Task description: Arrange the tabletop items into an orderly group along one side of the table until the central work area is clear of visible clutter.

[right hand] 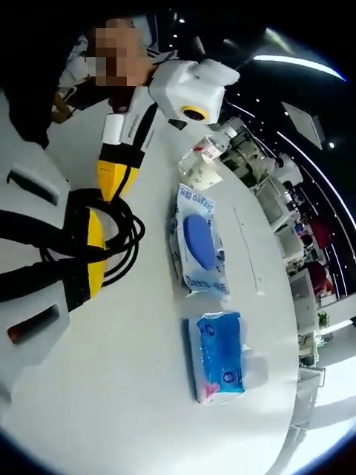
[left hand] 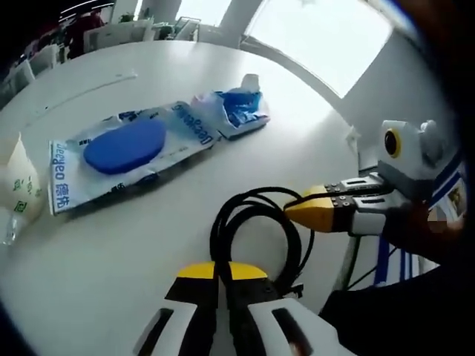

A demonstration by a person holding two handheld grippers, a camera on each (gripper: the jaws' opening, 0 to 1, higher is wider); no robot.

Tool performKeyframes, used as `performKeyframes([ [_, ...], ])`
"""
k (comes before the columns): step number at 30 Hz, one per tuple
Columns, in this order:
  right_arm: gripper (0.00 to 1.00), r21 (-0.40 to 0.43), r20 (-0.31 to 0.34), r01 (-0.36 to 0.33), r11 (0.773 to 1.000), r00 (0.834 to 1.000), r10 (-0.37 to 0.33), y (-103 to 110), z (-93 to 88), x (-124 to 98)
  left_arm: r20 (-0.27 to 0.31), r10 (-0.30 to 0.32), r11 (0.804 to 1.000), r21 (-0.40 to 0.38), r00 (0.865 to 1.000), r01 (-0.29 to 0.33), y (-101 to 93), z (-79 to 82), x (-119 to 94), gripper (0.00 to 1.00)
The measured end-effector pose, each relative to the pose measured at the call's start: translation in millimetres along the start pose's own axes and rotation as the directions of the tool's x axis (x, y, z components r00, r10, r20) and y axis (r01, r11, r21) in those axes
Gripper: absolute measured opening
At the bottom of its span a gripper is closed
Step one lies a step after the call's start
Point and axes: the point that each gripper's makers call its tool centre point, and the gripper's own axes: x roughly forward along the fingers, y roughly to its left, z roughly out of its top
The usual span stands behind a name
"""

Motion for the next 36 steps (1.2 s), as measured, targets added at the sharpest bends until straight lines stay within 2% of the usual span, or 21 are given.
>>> performKeyframes([
  [7, 0.00, -0.020, 0.034, 0.008, 1.000, 0.999, -0.007, 0, 17.0, -6, 0.026, 0.001, 1.000, -0.003, 1.000, -0.001, -3.4, 15.7, -6, 0.00],
  [20, 0.00, -0.022, 0.078, 0.026, 0.999, 0.997, -0.024, -16, 39.4, -17, 0.065, 0.007, 1.000, 0.012, 0.998, -0.008, -13.3, 43.7, -9, 0.00],
  [28, 0.00, -0.028, 0.086, 0.052, 0.998, 0.995, -0.049, -35, 45.9, -22, 0.066, -0.005, 1.000, 0.014, 0.998, 0.004, -20.6, 58.9, 5, 0.00],
  [36, 0.00, -0.029, 0.079, 0.078, 0.997, 0.994, -0.075, -53, 44.0, -23, 0.052, -0.018, 1.000, 0.009, 0.999, 0.017, -27.7, 64.8, 20, 0.00],
])
